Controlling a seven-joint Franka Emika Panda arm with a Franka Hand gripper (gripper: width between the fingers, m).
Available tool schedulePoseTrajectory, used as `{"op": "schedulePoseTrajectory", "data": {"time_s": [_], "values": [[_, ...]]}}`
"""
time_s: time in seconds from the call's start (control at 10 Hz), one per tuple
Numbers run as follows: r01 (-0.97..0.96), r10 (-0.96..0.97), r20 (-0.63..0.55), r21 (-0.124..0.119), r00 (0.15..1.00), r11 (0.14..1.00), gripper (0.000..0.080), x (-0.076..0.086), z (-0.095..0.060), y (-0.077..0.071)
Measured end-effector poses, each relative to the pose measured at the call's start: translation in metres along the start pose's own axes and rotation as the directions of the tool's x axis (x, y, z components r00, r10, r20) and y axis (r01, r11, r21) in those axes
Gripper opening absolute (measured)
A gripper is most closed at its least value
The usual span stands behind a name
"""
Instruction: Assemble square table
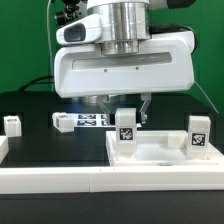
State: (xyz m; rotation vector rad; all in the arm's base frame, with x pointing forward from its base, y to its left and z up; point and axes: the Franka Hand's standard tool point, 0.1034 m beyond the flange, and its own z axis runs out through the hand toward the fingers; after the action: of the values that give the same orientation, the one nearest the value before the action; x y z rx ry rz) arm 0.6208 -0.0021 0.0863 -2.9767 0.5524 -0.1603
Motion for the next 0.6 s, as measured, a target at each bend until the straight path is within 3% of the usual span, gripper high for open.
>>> {"op": "schedulePoseTrajectory", "data": {"time_s": [0.3,0.6], "values": [[-0.278,0.279,-0.046,0.016,0.959,0.960,0.0290,0.0003,0.0002,0.0024],[-0.567,0.569,-0.063,0.051,0.820,0.822,0.0290,0.0036,0.0003,0.0039]]}}
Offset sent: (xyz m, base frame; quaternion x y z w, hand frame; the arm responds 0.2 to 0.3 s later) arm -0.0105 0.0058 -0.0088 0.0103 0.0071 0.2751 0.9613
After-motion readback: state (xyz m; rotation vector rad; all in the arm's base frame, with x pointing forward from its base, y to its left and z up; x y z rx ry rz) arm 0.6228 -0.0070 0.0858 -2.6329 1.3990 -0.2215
